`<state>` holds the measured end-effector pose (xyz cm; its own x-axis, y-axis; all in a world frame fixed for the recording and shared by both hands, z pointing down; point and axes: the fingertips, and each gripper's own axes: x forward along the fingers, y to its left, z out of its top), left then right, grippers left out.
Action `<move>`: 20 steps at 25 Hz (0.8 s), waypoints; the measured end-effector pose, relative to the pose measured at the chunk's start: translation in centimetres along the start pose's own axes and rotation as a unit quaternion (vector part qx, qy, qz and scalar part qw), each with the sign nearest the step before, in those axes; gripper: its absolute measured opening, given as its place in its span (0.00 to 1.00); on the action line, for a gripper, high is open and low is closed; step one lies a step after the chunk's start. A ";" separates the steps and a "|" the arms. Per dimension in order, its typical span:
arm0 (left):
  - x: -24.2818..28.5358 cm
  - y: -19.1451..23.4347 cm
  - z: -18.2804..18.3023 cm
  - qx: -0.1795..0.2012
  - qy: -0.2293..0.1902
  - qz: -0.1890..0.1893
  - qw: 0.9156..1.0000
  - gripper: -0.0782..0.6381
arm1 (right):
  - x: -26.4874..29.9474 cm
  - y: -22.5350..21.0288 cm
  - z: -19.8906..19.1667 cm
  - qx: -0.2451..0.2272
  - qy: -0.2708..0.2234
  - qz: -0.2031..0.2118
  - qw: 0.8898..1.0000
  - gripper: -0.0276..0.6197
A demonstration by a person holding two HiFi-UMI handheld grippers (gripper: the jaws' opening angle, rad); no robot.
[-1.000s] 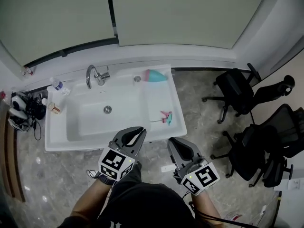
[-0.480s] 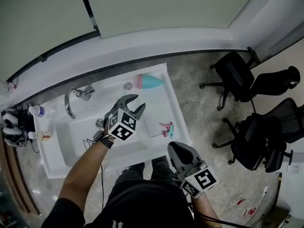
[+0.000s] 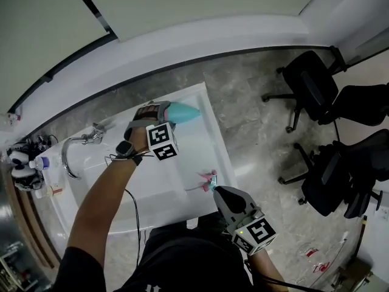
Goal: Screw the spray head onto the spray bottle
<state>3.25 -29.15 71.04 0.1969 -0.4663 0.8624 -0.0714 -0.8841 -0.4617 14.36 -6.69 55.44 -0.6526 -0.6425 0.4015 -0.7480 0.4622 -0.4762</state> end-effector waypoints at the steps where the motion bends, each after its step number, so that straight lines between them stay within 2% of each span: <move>1: 0.8 0.0 -0.1 0.007 0.008 -0.011 1.000 0.55 | 0.3 -0.7 -0.6 0.007 0.011 0.000 1.000 0.05; 4: 2.7 -0.5 -0.3 0.020 0.024 -0.039 0.999 0.60 | 1.2 -2.5 -2.8 0.028 0.051 0.000 0.998 0.05; 7: 4.3 -1.3 -0.3 0.031 0.038 -0.057 0.997 0.60 | 2.1 -3.6 -5.2 0.042 0.089 -0.005 0.995 0.05; 11: 5.8 -1.8 -0.9 0.021 0.058 -0.068 0.996 0.64 | 2.7 -5.2 -8.6 0.048 0.138 -0.027 0.989 0.05; 14: 6.4 -2.0 -1.3 0.025 0.070 -0.056 0.996 0.66 | 3.2 -6.4 -11.1 0.047 0.177 -0.050 0.982 0.05; 17: 6.9 -1.7 -1.3 0.032 0.081 -0.033 0.996 0.66 | 4.1 -7.3 -13.3 0.040 0.213 -0.063 0.974 0.13; 20: 7.0 -1.9 -1.4 0.032 0.097 -0.035 0.994 0.66 | 4.7 -7.6 -15.3 0.030 0.249 -0.076 0.965 0.18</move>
<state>3.35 -30.77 78.25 0.0058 -0.4052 0.9142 -0.0007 -0.9142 -0.4052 15.15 -3.94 72.93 -0.5243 -0.3192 0.7895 -0.8409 0.3401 -0.4210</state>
